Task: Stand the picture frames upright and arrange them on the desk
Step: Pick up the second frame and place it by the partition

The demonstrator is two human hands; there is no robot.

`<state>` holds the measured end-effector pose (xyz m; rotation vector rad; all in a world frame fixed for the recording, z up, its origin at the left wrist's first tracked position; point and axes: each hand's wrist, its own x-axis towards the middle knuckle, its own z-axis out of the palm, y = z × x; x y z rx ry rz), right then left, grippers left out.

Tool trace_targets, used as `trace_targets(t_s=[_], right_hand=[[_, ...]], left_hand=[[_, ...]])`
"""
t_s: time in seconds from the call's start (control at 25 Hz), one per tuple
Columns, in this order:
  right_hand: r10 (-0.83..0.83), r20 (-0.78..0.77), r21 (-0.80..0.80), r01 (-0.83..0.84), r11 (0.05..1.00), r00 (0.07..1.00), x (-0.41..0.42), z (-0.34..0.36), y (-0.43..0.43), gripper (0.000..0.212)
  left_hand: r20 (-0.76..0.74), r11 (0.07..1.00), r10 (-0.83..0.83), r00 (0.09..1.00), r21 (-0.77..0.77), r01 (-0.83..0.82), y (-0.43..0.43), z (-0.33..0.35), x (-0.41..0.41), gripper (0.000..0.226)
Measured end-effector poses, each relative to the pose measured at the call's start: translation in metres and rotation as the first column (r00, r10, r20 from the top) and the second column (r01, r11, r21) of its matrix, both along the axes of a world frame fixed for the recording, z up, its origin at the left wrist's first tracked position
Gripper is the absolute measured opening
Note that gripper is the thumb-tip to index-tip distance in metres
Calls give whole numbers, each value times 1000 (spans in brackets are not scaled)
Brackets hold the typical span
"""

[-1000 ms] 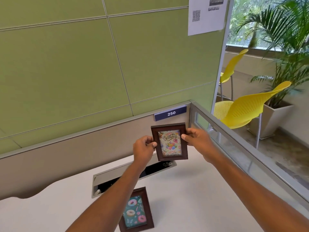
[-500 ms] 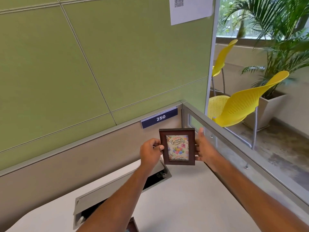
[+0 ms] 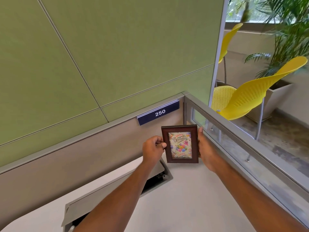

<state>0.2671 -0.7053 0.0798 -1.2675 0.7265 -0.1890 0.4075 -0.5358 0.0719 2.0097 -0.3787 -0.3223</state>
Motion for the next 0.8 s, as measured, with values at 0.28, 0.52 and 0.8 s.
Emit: trace_targets(t_s=[0.28,0.52,0.8], right_hand=[[-67,-20,23,67,997,998,18,-29,-9,73],[-95,-32,64,97,993,995,23,-47,-18,71],[-92,-67,88,98,991,994,27,-58,-25,70]], left_hand=[[-10,1000,-19,1000,15,20,-13,-23,20,14],[-21,998,-51,999,39,51,-26,-34,30,7],[-49,997,-58,997,44,60,-33,-47,34,7]])
